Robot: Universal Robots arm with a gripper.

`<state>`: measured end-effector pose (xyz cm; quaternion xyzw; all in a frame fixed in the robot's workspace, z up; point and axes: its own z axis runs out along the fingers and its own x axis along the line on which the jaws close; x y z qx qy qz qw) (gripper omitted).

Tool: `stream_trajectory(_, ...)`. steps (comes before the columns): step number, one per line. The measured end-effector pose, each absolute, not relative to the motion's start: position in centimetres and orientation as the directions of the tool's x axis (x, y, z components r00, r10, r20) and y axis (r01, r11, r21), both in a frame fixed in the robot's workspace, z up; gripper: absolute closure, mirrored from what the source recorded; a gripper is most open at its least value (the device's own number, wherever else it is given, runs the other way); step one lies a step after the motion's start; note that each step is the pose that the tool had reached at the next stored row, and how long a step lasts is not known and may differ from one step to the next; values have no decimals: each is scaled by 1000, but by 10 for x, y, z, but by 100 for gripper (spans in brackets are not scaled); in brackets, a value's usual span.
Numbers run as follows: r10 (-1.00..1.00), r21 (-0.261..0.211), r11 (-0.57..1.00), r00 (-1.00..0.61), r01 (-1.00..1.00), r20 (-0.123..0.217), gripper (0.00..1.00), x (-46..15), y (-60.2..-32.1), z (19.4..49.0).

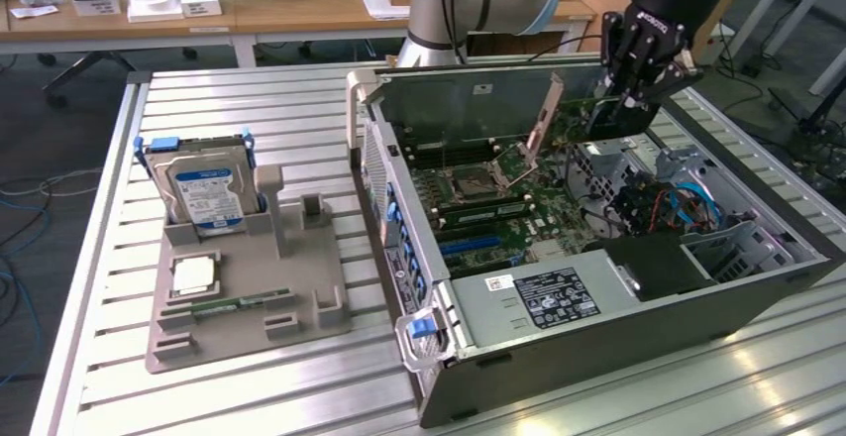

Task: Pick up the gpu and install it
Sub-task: 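Insert the gpu into the slot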

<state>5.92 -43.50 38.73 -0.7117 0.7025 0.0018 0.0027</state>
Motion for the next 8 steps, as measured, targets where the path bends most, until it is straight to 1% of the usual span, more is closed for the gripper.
stream_trajectory(8,-1000,-1,27,-27,-1000,-6,73,56,-435,385)
